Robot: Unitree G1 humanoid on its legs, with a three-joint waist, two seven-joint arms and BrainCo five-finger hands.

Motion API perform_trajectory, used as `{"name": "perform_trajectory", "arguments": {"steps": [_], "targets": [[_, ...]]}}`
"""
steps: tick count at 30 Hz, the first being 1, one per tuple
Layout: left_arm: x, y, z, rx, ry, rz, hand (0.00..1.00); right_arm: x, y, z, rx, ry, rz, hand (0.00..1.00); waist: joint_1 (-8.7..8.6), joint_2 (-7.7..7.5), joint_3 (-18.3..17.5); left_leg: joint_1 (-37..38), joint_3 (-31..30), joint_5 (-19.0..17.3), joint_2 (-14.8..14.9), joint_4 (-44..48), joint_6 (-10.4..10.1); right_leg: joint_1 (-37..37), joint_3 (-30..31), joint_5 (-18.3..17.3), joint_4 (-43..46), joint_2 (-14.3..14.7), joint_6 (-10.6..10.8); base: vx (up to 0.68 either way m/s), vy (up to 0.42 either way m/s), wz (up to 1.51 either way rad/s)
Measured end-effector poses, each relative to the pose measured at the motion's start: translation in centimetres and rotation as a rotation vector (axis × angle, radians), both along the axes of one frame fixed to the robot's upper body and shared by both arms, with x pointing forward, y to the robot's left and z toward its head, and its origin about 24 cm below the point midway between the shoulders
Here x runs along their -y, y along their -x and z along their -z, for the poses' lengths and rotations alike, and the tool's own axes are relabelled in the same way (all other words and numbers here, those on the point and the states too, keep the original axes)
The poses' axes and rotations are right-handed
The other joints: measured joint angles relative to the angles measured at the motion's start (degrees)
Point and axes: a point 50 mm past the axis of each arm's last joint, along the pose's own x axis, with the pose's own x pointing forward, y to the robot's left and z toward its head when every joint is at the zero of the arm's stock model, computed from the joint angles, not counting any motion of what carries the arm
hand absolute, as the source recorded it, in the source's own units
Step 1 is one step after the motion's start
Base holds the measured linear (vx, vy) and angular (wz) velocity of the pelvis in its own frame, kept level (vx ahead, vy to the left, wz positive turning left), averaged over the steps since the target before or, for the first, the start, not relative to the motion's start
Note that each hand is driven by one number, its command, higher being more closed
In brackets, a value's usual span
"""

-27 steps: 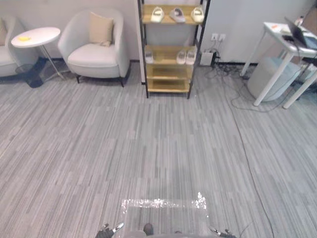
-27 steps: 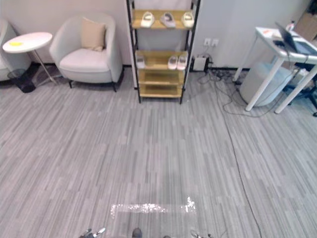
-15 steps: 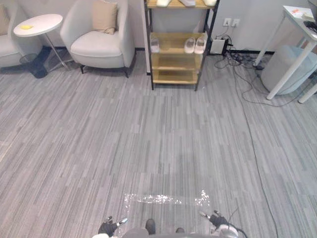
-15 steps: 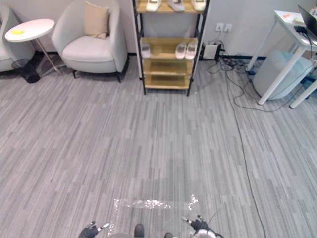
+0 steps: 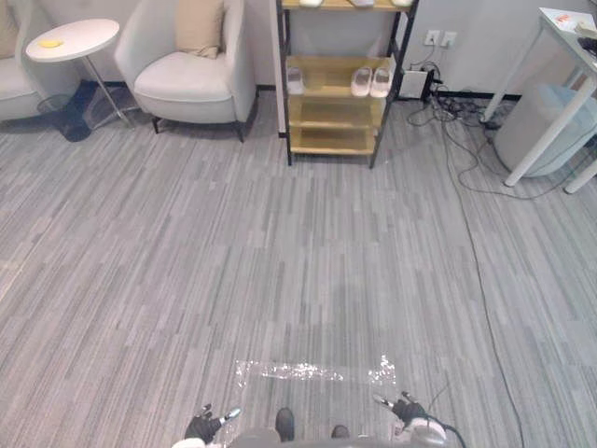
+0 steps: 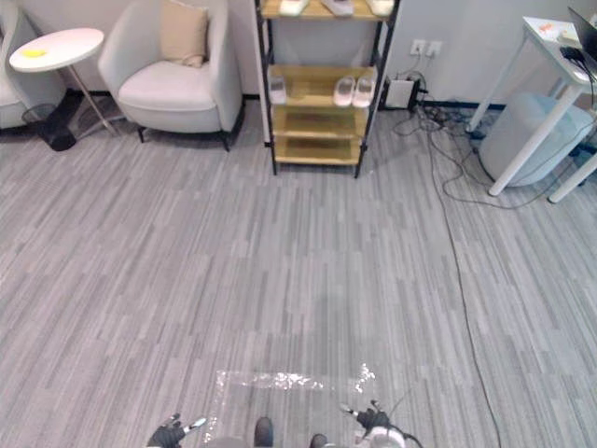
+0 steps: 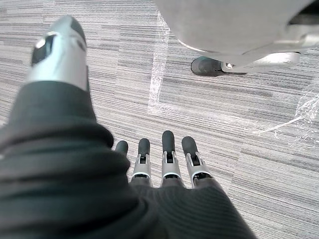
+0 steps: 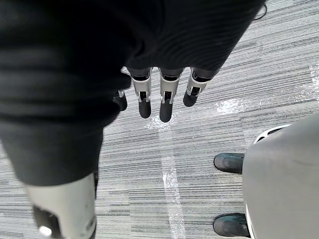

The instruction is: Organize the slippers on the shoe rack

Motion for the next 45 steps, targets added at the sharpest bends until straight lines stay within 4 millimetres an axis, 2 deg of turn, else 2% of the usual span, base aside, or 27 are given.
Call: {"name": "perform_trajectory", "arguments": {"steps": [3,4,6,8,11,14,17,18,20,22,23,24,25,27,29,31,32,33,34,35,36,37,38,40,42,44,45], "targets": [[-0.1,0.0,0.0,0.001,-0.010,-0.005,0.00,-0.1,-0.1,0.0,0.002,0.000,0.001,0.00,0.03,-0.19,0.1,0.0,0.0,-0.3,0.1,0.0,-0.2,0.1,-0.1,-0.1,-0.2,0.1,0.0,0.00,0.000,0.00],[-0.2,-0.2,-0.1,0.005,-0.016,-0.005,0.00,-0.2,-0.1,0.0,0.003,-0.002,0.004,0.00,0.04,-0.59,0.3,-1.8,0.2,-2.4,0.2,3.5,-0.3,-0.1,-0.1,-0.4,0.0,0.1,-0.1,0.00,0.000,0.00],[-0.3,-0.7,-0.2,0.018,-0.021,-0.006,0.00,-0.2,-0.2,0.0,0.003,0.000,0.008,0.00,0.75,-0.60,0.7,-7.9,1.3,-9.2,1.6,16.8,-0.8,-0.4,0.2,-1.3,0.8,0.6,-0.7,0.02,-0.042,-0.11],[-0.5,-1.0,-0.4,0.036,-0.020,-0.029,0.00,-0.1,-0.1,0.0,0.003,0.002,0.017,0.00,1.00,-0.39,1.2,-13.2,3.0,-12.7,3.8,30.5,-1.5,0.5,0.6,-2.7,1.2,1.6,-1.6,0.02,-0.027,-0.12],[-0.5,-1.9,-0.8,0.084,-0.018,-0.061,0.00,0.1,-0.3,-0.1,0.008,0.008,0.036,0.00,2.26,0.36,2.9,-22.4,5.4,-13.6,8.4,52.7,-1.4,3.3,2.2,-4.8,3.2,3.0,-2.7,0.09,0.019,-0.21],[-0.3,-2.0,-0.8,0.090,-0.007,-0.082,0.00,0.4,-0.7,-0.2,0.006,0.019,0.038,0.00,3.24,0.43,3.2,-26.2,4.3,-15.7,7.2,46.8,-1.7,4.4,4.0,-6.2,4.0,1.5,-2.4,0.23,0.128,-0.31],[-0.3,-2.0,-0.8,0.093,0.000,-0.102,0.00,0.6,-1.4,-0.5,0.024,0.025,0.034,0.00,4.09,-0.02,3.3,-25.5,3.0,-9.3,4.3,26.5,-3.3,4.4,5.5,-9.0,4.4,-1.9,0.3,0.28,0.191,-0.28],[0.0,-1.6,-0.6,0.081,0.002,-0.110,0.00,0.8,-1.6,-0.6,0.029,0.033,0.029,0.00,4.33,0.41,2.9,-24.8,3.2,-4.4,2.9,26.0,-1.7,4.7,6.2,-10.8,4.9,-3.2,1.6,0.35,0.235,-0.24],[-0.4,-2.0,-0.8,0.091,-0.010,-0.113,0.00,0.1,-2.3,-0.7,0.045,0.014,0.022,0.00,4.97,-1.16,3.0,-25.0,5.1,-8.2,1.0,28.5,1.3,3.4,6.8,-12.2,10.0,-5.7,2.6,0.44,0.190,-0.25],[-0.4,-2.2,-0.8,0.098,-0.010,-0.112,0.00,-0.4,-2.4,-0.7,0.050,0.001,0.020,0.00,5.83,-1.45,3.0,-22.5,6.3,-10.9,0.9,29.0,2.1,-0.9,8.0,-12.4,22.7,-7.1,4.6,0.48,0.205,-0.26],[-0.5,-2.1,-0.8,0.092,-0.014,-0.113,0.00,-0.8,-2.2,-0.5,0.043,-0.012,0.015,0.00,5.87,-1.72,3.2,-18.9,6.7,-12.8,0.9,28.9,2.3,-3.9,8.9,-10.1,33.8,-7.5,8.6,0.44,0.174,-0.32],[-0.7,-1.9,-0.8,0.088,-0.018,-0.112,0.00,-1.0,-2.1,-0.5,0.039,-0.015,0.001,0.00,5.90,-1.96,3.4,-15.6,7.4,-14.3,1.1,28.6,2.4,-6.8,9.7,-8.1,44.5,-7.9,10.7,0.54,0.173,-0.38],[-0.8,-1.6,-0.8,0.081,-0.022,-0.110,0.00,-1.1,-2.0,-0.4,0.034,-0.009,-0.016,0.00,5.80,-1.98,3.4,-12.3,7.6,-15.1,1.1,28.0,2.8,-9.4,9.3,-7.3,53.6,-8.3,10.2,0.37,0.088,-0.28],[-0.9,-1.9,-0.8,0.084,-0.029,-0.083,0.00,-0.8,-1.6,-0.4,0.027,-0.002,-0.021,0.00,4.66,-2.05,3.4,-5.1,7.4,-16.1,1.2,23.9,3.1,-14.4,1.9,-8.4,62.3,-11.2,3.6,0.45,0.068,-0.03],[-0.9,-2.7,-1.0,0.104,-0.028,-0.078,0.00,-0.7,-2.0,-0.5,0.035,0.005,-0.030,0.00,4.04,-2.11,3.7,-0.2,7.3,-16.1,2.5,20.8,3.1,-17.9,-3.7,-10.7,56.8,-11.0,1.3,0.49,0.007,0.04],[-0.7,-3.4,-1.2,0.119,-0.025,-0.074,0.00,-0.6,-2.3,-0.6,0.044,0.010,-0.035,0.00,3.57,-1.83,3.9,2.6,6.8,-16.1,4.4,19.5,3.0,-20.9,-7.7,-10.9,45.2,-8.7,0.6,0.49,-0.050,0.08],[-0.6,-4.0,-1.4,0.136,-0.023,-0.069,0.00,-0.5,-2.8,-0.8,0.052,0.017,-0.055,0.00,3.24,-1.70,4.0,3.8,5.4,-16.0,5.5,18.6,3.0,-22.3,-8.6,-8.7,34.0,-6.6,0.7,0.45,-0.086,0.43],[-0.3,-4.7,-1.5,0.151,-0.017,-0.062,0.00,-0.5,-2.8,-0.8,0.053,0.018,-0.056,0.00,2.87,-1.82,4.2,4.9,4.4,-16.2,5.9,17.5,2.3,-23.1,-8.2,-3.7,22.8,-5.0,1.2,0.46,-0.104,0.51],[-0.1,-4.8,-1.5,0.154,-0.014,-0.056,0.00,-0.5,-2.8,-0.8,0.053,0.019,-0.056,0.00,2.82,-1.87,4.1,5.6,4.1,-16.6,5.9,16.8,1.2,-23.0,-7.5,-0.9,18.2,-4.4,1.5,0.47,-0.142,0.54],[-0.1,-4.7,-1.5,0.151,-0.014,-0.057,0.00,-0.5,-2.7,-0.8,0.048,0.018,-0.060,0.00,2.76,-2.28,4.4,7.5,3.4,-18.0,5.4,15.9,-1.1,-23.3,-6.0,5.5,11.5,-3.7,1.3,0.49,-0.200,0.50],[-0.3,-4.5,-1.4,0.146,-0.018,-0.062,0.00,-1.0,-2.8,-0.7,0.049,0.008,-0.070,0.00,2.67,-3.84,4.5,9.6,1.7,-19.2,4.2,15.9,-2.7,-23.3,-4.0,10.6,11.1,-3.8,-2.0,0.52,-0.232,0.57],[-0.4,-4.6,-1.5,0.147,-0.020,-0.067,0.00,-1.0,-2.7,-0.7,0.050,0.006,-0.069,0.00,2.32,-4.25,4.4,10.5,0.7,-19.7,4.2,16.0,-3.1,-23.6,-2.6,14.1,12.5,-3.7,-3.5,0.51,-0.225,0.47],[0.1,-4.6,-1.4,0.154,-0.004,-0.081,0.00,-0.5,-3.5,-1.0,0.066,0.020,-0.076,0.00,2.20,-1.40,4.1,10.8,-0.9,-19.8,7.1,17.1,-3.5,-23.5,-4.6,10.5,15.6,-1.7,-4.4,0.51,-0.228,0.31],[0.4,-4.4,-1.2,0.146,0.006,-0.096,0.00,-0.6,-3.9,-1.2,0.079,0.018,-0.078,0.00,2.25,0.58,3.3,7.0,-3.1,-19.9,9.9,25.8,-3.6,-22.0,-5.5,7.8,14.5,1.1,-4.8,0.55,-0.262,0.11],[0.6,-3.9,-1.0,0.143,0.026,-0.159,0.00,-0.7,-3.7,-1.1,0.073,0.018,-0.080,0.00,2.60,2.66,4.2,-3.9,-4.8,-14.9,14.4,53.7,-4.5,-14.7,-5.9,6.0,9.2,5.9,-6.0,0.49,-0.226,-0.05],[0.2,-4.0,-1.2,0.153,0.019,-0.168,0.00,-1.2,-3.5,-1.0,0.067,0.011,-0.074,0.00,3.83,2.28,4.8,-11.0,-3.4,-16.7,16.5,66.4,-4.5,-8.8,-5.6,4.3,6.8,7.6,-7.9,0.44,-0.124,-0.12],[-0.1,-4.4,-1.4,0.166,0.010,-0.163,0.00,-1.2,-3.4,-0.9,0.064,0.011,-0.071,0.00,4.01,1.62,5.2,-13.1,-3.2,-17.4,16.1,67.4,-4.2,-7.2,-5.4,3.4,6.2,7.5,-8.0,0.47,-0.138,-0.03]]}}
